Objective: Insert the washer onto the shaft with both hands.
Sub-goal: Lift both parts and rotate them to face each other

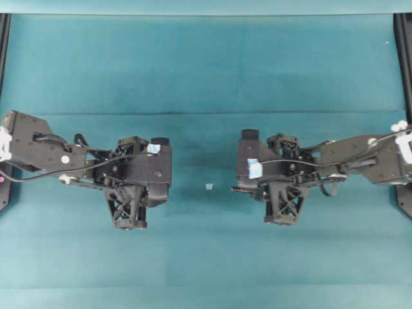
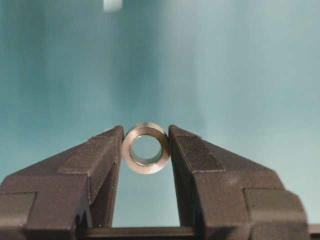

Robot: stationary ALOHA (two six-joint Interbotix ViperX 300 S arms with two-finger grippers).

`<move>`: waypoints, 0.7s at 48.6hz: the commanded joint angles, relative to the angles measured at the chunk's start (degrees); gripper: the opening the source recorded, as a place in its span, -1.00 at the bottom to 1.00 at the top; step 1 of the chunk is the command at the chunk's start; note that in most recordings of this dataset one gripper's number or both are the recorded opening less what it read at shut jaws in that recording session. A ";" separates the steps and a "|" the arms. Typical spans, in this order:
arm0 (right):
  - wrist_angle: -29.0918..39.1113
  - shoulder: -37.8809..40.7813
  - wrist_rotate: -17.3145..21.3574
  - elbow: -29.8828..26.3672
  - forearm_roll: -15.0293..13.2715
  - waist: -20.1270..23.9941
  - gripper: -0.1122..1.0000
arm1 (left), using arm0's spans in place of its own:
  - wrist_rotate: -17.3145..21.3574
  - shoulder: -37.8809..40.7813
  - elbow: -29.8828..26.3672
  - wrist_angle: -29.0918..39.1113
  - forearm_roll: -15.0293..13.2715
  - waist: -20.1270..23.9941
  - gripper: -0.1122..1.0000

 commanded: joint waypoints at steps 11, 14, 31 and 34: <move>-7.73 -3.52 1.85 3.34 0.44 1.49 -0.79 | -0.62 -2.72 2.64 -11.87 0.09 -0.44 -0.16; -10.55 -3.96 2.72 4.22 0.44 1.58 -0.79 | -0.88 -2.90 3.08 -13.01 0.09 -0.44 -0.16; -25.49 -7.38 4.83 10.46 0.53 2.55 -0.79 | -1.05 -3.08 4.39 -21.53 0.09 -0.53 -0.16; -27.42 -7.91 4.83 11.51 0.53 2.72 -0.79 | -1.14 -3.16 5.01 -25.31 0.09 -0.44 -0.16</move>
